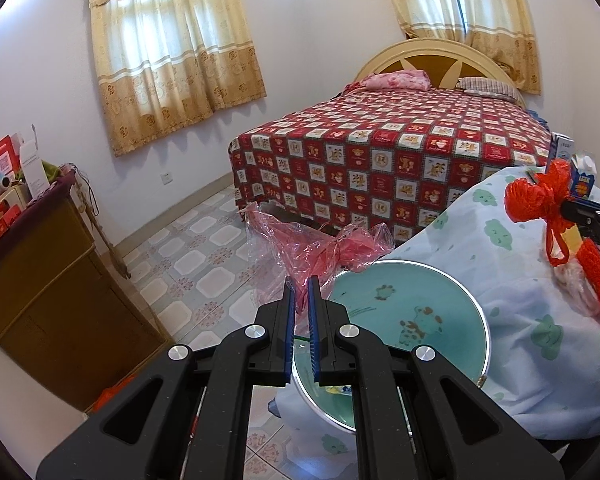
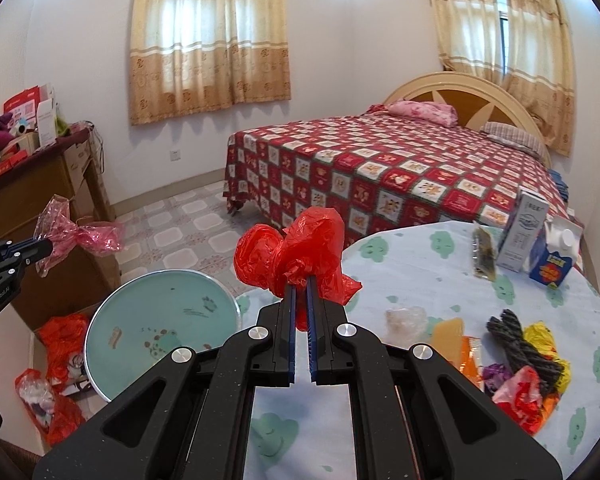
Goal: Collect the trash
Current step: 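Carry the pink and red bags over the teal basin, then open both tools to drop the bags into the basin, then grasp the orange mesh bag with the left tool while the right grasps the purple bag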
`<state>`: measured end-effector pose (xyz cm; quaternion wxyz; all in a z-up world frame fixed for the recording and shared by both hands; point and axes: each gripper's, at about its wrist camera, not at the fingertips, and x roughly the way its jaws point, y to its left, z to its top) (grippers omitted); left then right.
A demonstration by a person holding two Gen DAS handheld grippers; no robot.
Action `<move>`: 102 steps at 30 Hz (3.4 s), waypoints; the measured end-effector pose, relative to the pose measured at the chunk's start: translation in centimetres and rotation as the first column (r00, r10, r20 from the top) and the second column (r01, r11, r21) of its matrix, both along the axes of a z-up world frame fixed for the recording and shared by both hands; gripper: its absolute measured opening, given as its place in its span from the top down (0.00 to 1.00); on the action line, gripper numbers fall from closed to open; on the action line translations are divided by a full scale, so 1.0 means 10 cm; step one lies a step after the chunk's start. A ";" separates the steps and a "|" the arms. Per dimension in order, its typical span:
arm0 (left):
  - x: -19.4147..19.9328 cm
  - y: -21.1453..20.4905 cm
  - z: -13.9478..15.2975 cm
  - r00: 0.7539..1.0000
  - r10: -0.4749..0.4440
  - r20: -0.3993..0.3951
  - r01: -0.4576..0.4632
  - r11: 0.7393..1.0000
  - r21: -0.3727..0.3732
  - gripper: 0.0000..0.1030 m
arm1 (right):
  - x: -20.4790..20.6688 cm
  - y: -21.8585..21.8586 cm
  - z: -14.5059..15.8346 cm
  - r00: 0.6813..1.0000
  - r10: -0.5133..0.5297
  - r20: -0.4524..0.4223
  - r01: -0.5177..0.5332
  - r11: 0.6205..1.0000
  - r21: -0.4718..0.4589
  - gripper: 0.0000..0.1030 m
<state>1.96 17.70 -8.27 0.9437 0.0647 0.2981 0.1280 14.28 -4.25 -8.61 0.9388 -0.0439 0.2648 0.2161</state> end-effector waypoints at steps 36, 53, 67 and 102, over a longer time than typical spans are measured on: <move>0.02 0.07 -0.06 1.000 0.015 -0.015 -0.015 1.000 -0.018 0.94 | -0.08 0.41 -0.10 0.996 0.088 -0.017 -0.088 0.996 -0.028 0.94; 0.03 -0.09 -0.14 0.997 -0.066 -0.046 0.065 0.998 -0.024 0.57 | -0.12 0.51 -0.16 0.988 0.147 -0.047 -0.148 0.989 -0.031 0.76; 0.11 -0.68 -0.39 0.973 -0.192 -0.127 0.190 0.981 -0.027 0.47 | -0.57 -1.20 -0.04 0.962 -0.274 0.019 0.274 0.961 -0.033 0.64; 0.38 -3.19 -0.76 0.842 -0.492 -0.221 0.480 0.871 -0.107 0.46 | -1.19 -2.91 -0.69 0.830 -0.552 -0.080 0.556 0.830 0.048 0.54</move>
